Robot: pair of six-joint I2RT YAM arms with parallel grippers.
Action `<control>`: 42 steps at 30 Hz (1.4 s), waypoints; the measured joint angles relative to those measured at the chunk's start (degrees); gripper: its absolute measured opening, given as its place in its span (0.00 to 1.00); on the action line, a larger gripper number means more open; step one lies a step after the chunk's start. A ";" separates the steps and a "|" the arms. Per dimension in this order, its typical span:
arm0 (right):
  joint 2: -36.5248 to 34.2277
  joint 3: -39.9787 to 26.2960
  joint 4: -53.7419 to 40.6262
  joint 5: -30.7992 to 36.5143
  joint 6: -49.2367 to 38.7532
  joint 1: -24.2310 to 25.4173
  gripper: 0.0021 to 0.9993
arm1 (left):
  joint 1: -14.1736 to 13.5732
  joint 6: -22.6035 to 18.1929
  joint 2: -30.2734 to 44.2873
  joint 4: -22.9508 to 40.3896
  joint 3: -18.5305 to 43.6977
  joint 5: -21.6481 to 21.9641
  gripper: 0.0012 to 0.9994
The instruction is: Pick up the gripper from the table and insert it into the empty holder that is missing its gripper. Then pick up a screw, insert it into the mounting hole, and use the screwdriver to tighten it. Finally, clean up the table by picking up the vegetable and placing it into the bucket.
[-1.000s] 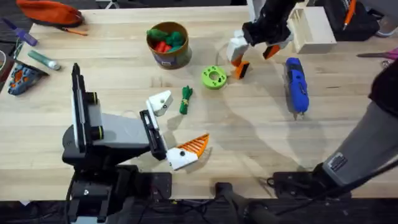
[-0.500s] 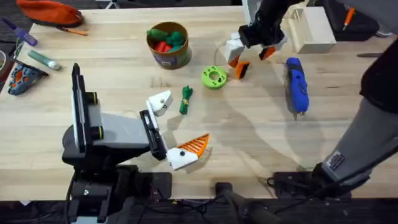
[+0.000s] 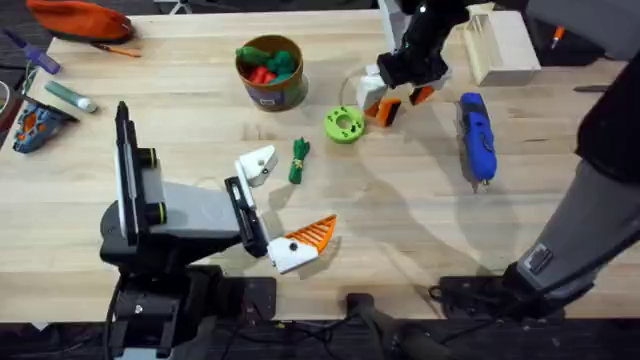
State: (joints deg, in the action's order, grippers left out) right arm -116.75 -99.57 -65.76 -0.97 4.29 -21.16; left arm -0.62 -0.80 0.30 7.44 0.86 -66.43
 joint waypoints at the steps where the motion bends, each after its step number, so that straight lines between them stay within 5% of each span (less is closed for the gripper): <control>1: 0.00 0.02 -0.02 0.01 0.00 -0.30 0.87 | 0.00 0.00 0.00 0.00 0.00 0.00 0.99; 25: 0.00 0.02 0.20 1.62 3.45 -1.17 0.41 | 0.00 0.00 0.00 0.00 0.00 0.00 0.99; 33: 0.00 0.02 -0.20 1.66 3.49 -1.17 0.35 | 0.00 0.01 0.01 0.00 0.00 0.00 0.99; 36: 0.00 0.02 -0.20 1.71 3.48 -1.17 0.26 | 0.00 0.02 0.00 0.00 0.00 0.00 0.99; 39: 0.00 0.02 -0.05 1.77 3.68 -1.17 0.04 | 0.00 0.00 0.00 0.00 0.00 0.00 0.99; 42: 0.00 0.02 0.15 1.77 3.87 -1.17 0.01 | 0.00 0.00 0.00 0.00 0.00 0.00 0.99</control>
State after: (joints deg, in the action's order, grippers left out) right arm -116.75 -99.55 -65.60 0.80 8.16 -22.33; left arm -0.62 -0.80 0.30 7.44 0.86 -66.43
